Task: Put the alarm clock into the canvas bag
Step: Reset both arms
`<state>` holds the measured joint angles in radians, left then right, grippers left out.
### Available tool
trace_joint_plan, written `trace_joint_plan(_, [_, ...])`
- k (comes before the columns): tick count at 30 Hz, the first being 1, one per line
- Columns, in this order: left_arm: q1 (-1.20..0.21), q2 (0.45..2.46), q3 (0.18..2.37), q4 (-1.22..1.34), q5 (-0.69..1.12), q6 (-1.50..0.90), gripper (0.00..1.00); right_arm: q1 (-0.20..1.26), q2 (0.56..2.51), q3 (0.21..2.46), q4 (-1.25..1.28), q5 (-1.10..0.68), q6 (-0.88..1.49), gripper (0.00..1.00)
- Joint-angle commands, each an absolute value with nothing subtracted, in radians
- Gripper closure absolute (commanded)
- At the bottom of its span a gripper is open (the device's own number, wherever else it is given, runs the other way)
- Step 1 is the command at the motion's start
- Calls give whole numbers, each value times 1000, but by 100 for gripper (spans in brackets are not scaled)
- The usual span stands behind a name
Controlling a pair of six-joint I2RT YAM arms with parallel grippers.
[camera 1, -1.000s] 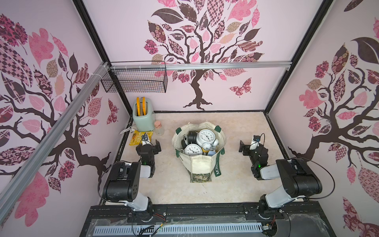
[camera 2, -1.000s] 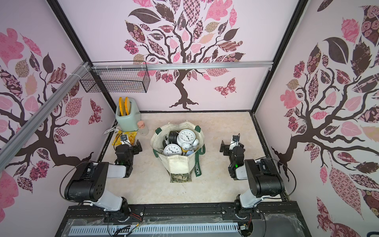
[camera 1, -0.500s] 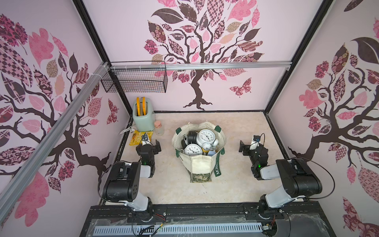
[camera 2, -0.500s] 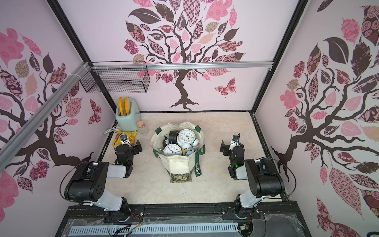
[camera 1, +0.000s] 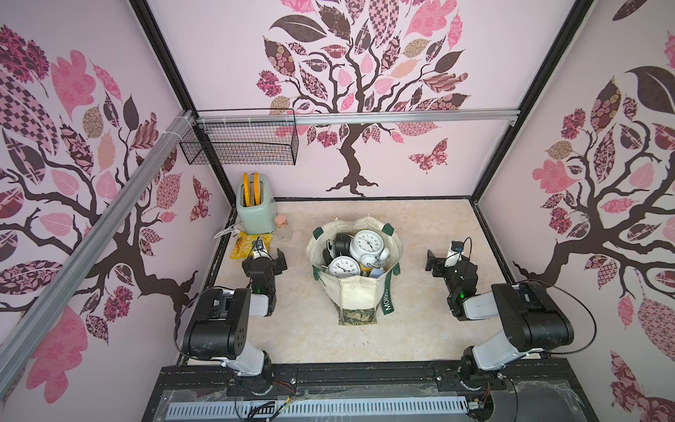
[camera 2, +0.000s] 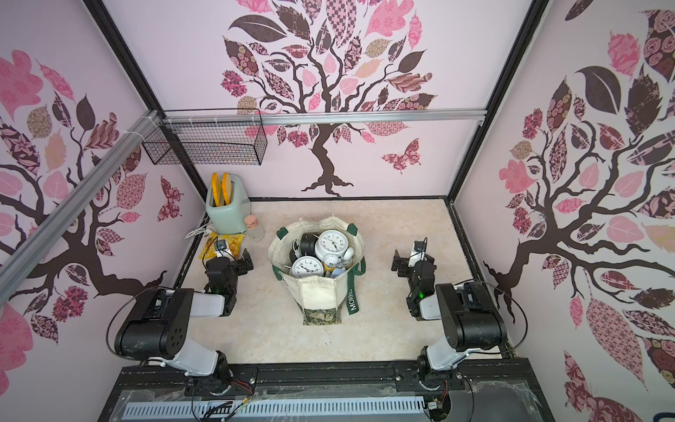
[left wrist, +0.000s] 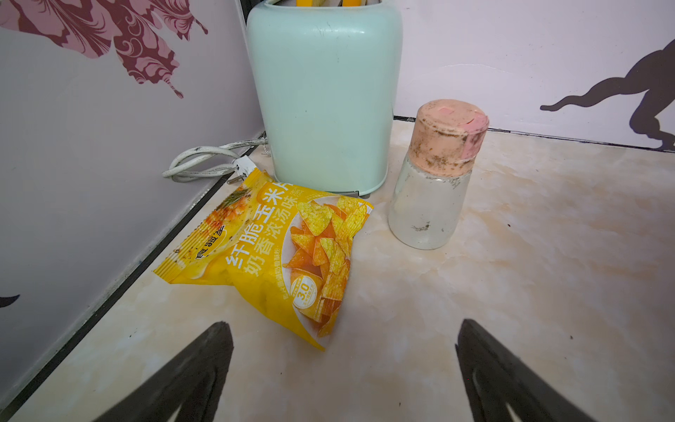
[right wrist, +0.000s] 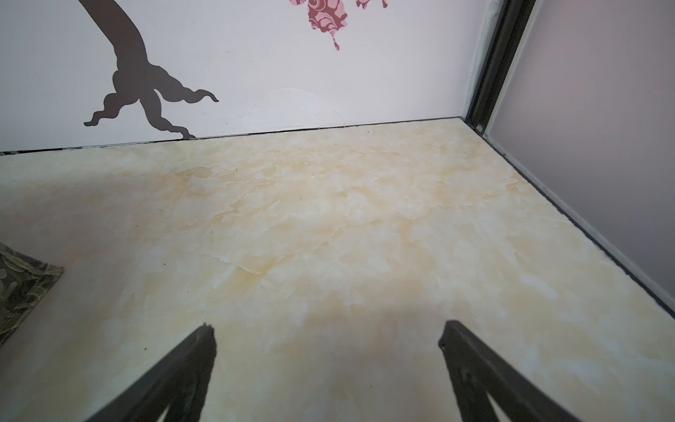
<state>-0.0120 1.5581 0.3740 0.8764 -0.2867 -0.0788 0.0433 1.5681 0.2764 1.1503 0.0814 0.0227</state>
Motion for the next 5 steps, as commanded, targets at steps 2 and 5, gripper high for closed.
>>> trace_joint_plan(2, [-14,1555,372,888,-293,-72,2,40,1573,302,1143,71,29,0])
trace_joint_plan(5, [-14,1555,373,888,-293,-72,2,40,1562,286,1157,75,25,0])
